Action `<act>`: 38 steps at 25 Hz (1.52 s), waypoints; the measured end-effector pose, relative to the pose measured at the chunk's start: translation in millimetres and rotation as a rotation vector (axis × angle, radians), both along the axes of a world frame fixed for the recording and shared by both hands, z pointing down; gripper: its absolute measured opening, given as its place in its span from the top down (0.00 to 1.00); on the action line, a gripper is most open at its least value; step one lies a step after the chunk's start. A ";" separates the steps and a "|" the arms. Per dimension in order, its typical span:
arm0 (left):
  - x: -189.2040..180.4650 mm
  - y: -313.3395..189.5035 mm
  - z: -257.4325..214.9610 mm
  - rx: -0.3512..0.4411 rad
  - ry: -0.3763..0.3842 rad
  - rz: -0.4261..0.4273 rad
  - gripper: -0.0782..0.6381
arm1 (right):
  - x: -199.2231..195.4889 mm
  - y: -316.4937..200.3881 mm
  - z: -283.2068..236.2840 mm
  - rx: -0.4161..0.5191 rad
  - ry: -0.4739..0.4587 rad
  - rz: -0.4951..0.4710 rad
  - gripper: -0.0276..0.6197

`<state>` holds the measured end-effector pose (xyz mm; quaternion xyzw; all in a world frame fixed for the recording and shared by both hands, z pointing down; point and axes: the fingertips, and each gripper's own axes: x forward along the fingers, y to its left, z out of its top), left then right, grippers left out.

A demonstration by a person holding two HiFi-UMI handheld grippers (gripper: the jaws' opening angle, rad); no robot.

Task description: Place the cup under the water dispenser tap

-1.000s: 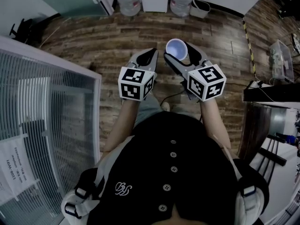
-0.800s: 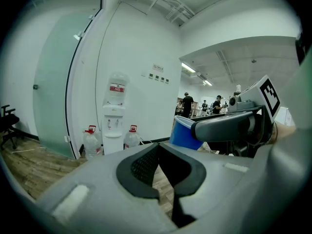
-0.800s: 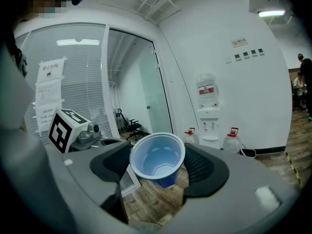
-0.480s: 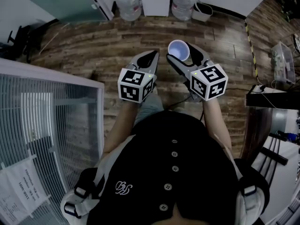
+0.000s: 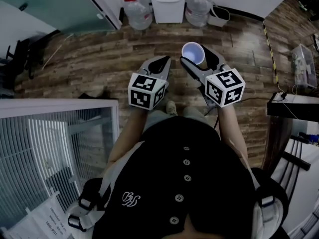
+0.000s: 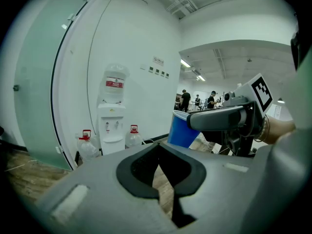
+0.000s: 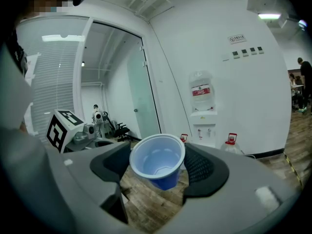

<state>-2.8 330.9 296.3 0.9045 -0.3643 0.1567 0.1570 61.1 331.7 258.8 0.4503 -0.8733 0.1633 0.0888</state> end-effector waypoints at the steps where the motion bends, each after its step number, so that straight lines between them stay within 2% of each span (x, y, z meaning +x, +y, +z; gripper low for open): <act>1: -0.1 -5.2 2.1 0.002 -0.007 0.016 0.89 | -2.6 -6.4 1.6 -0.002 -0.002 0.004 0.42; 4: -1.2 -24.6 4.3 0.020 -0.022 0.049 0.89 | -9.1 -23.7 7.8 -0.011 0.005 0.004 0.42; 13: -11.9 -72.0 12.7 0.002 0.001 0.036 0.89 | -24.3 -69.9 19.0 -0.029 0.010 -0.003 0.42; 19: -11.9 -119.0 21.4 -0.014 0.001 0.004 0.89 | -19.4 -113.6 26.9 -0.033 0.005 -0.009 0.42; 28: 1.9 -222.2 21.0 -0.020 -0.007 -0.030 0.89 | -4.0 -221.8 30.5 -0.035 -0.009 -0.023 0.42; 38: 35.0 -326.3 11.3 0.003 -0.006 -0.054 0.89 | 19.5 -322.1 19.7 -0.009 0.000 -0.086 0.42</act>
